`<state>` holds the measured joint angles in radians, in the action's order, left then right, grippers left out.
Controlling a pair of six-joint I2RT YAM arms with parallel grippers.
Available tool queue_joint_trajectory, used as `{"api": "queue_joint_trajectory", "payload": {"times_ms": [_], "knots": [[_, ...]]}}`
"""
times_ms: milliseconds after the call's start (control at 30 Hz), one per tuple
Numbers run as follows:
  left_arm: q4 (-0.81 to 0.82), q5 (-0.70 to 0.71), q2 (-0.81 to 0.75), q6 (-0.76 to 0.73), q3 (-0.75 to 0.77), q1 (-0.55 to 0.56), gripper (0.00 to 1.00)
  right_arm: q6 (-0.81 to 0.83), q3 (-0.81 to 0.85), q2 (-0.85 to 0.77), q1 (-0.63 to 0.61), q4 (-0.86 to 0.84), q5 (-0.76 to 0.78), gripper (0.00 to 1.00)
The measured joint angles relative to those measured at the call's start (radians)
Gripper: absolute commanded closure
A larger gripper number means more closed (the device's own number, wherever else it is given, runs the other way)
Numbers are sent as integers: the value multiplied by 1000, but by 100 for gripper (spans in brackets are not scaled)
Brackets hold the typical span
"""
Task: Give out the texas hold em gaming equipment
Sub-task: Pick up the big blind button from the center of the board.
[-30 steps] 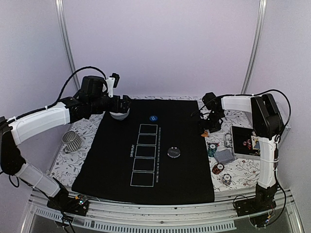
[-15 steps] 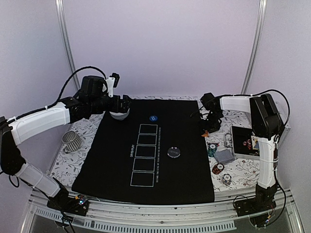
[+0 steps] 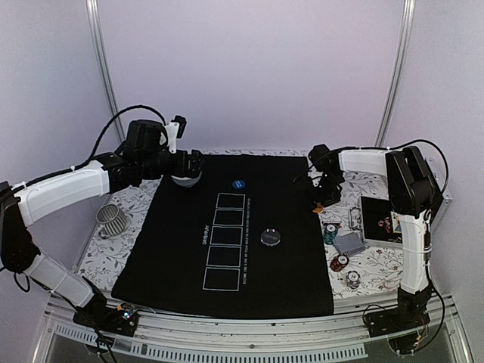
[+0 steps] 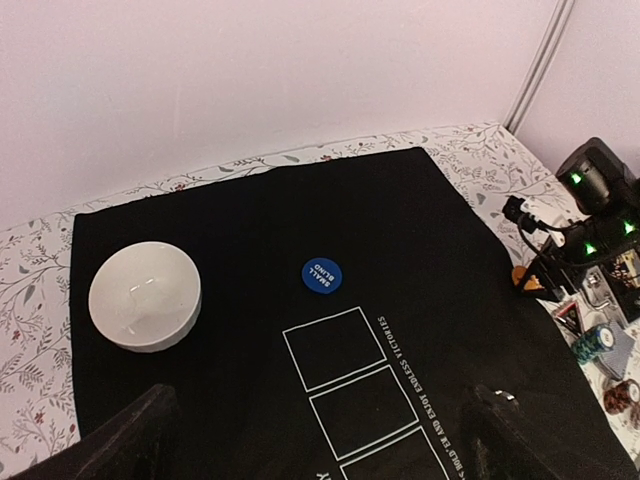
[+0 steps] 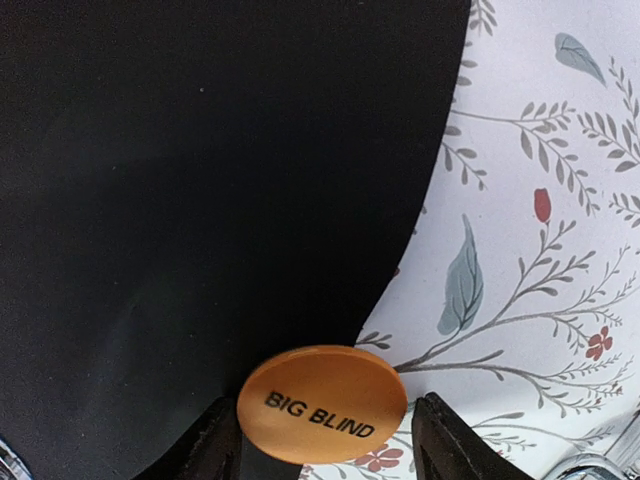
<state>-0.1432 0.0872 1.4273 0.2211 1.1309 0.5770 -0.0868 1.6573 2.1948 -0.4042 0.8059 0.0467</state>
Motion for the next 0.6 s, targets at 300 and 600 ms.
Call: {"api": "queue_joint_trajectory", "payload": {"times_ms": [300, 600], "knots": [[4, 0, 0, 0, -2, 0, 2, 2, 7, 6, -6, 3, 7, 58], [5, -1, 6, 0, -2, 0, 2, 2, 13, 3, -15, 10, 47, 65]]}}
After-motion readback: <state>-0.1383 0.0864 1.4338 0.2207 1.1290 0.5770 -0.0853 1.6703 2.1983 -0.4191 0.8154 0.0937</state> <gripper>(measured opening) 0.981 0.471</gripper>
